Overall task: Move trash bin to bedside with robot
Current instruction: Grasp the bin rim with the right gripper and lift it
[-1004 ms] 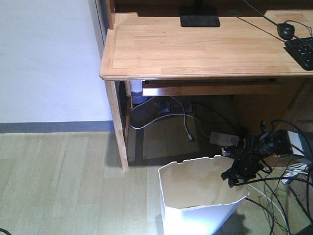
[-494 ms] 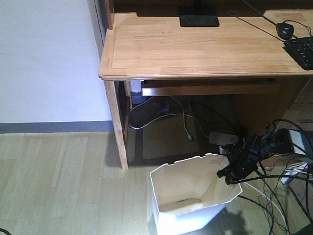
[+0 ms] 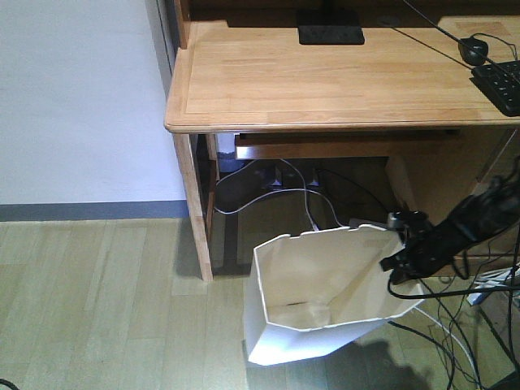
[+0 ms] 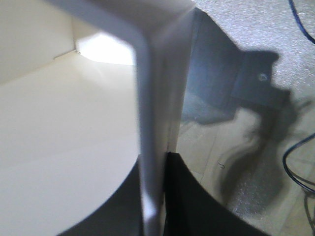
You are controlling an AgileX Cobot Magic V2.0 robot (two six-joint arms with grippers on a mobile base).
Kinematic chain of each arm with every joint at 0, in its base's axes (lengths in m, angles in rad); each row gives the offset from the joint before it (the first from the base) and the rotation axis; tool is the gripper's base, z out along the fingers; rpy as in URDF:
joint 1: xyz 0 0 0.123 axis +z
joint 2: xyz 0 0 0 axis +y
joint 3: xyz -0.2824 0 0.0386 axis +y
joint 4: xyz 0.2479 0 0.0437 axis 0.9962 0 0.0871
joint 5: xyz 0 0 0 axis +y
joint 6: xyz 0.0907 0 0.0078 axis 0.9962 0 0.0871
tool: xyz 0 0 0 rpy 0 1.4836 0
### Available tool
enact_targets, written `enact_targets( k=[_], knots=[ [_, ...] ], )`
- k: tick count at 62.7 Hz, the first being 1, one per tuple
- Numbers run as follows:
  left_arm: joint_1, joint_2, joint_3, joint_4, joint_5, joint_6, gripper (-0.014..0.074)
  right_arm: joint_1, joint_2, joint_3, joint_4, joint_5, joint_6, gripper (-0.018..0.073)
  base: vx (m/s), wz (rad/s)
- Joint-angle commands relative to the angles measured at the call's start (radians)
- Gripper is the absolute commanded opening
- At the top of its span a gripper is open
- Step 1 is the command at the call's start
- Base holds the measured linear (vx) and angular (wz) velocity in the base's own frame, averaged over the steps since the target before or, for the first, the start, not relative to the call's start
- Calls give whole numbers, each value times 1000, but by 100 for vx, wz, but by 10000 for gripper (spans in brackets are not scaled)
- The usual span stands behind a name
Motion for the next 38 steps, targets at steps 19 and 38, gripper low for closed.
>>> enact_targets(
  k=[19, 38],
  knots=[
    [-6, -6, 12, -9, -75, -14, -6, -143, -466, 430, 347, 164, -324, -3, 0, 0],
    [-6, -6, 12, -9, -75, -14, -6, -149, -657, 583, 368, 219, -350, -3, 0, 0]
  ],
)
